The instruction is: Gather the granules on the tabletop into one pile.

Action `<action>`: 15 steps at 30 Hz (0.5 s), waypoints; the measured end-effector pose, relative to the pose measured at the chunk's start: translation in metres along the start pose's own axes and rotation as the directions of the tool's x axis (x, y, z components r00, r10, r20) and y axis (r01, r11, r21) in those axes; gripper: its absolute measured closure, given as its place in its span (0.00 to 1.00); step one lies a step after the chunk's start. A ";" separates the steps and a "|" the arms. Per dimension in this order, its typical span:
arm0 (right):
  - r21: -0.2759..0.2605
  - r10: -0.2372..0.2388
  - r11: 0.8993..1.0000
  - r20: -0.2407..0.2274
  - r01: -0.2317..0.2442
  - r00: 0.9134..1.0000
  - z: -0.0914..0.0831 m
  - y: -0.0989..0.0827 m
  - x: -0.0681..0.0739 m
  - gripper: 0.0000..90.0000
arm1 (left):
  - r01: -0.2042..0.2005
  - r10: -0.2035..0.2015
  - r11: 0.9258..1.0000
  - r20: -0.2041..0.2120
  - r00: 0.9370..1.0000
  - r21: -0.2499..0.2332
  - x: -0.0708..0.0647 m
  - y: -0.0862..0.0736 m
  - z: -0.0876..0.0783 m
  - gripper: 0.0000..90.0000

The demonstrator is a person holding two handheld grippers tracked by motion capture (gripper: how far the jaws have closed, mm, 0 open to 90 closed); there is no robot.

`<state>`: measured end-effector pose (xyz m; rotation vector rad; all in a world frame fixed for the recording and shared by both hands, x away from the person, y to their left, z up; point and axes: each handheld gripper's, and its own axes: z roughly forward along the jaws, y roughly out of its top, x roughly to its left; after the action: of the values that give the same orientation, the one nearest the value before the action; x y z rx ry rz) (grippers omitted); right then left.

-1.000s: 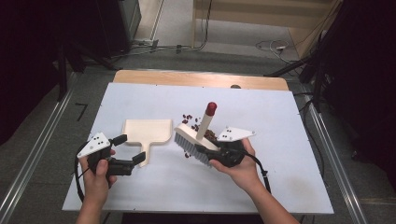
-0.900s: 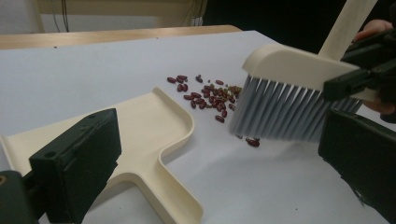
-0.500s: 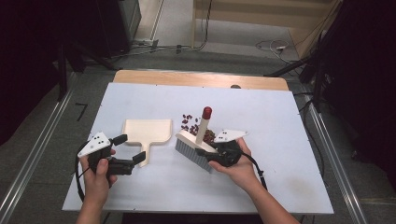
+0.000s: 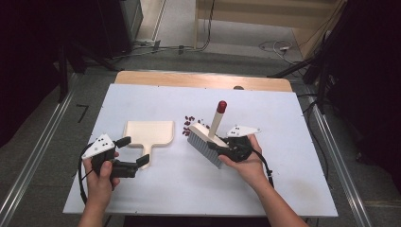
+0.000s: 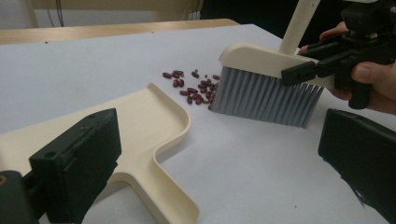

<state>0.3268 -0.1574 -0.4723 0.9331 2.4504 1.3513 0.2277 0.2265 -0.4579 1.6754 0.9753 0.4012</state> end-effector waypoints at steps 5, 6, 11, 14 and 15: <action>-0.005 0.009 1.000 0.026 -0.009 1.000 -0.001 0.000 -0.002 0.72 | 0.004 -0.004 1.000 -0.003 1.000 -0.002 0.001 0.000 0.000 0.00; -0.008 0.012 1.000 0.028 -0.012 1.000 -0.001 0.000 -0.002 0.72 | 0.004 -0.004 1.000 -0.004 1.000 -0.002 0.001 0.000 0.000 0.00; -0.033 0.035 0.999 -0.008 -0.035 0.999 -0.006 0.004 0.001 0.72 | 0.003 -0.003 1.000 -0.009 1.000 -0.005 0.001 0.000 -0.002 0.00; -0.061 0.035 0.997 -0.012 -0.036 0.999 -0.010 0.011 0.007 0.72 | 0.008 -0.008 1.000 -0.011 1.000 -0.014 0.002 0.000 -0.004 0.00; -0.069 0.037 0.997 -0.007 -0.038 0.999 -0.010 0.013 0.009 0.72 | 0.009 -0.009 1.000 -0.012 1.000 -0.014 0.002 0.000 -0.004 0.00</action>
<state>0.3210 -0.1540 -0.4549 0.9651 2.3846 1.4431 0.2261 0.2307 -0.4564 1.6571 0.9860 0.4117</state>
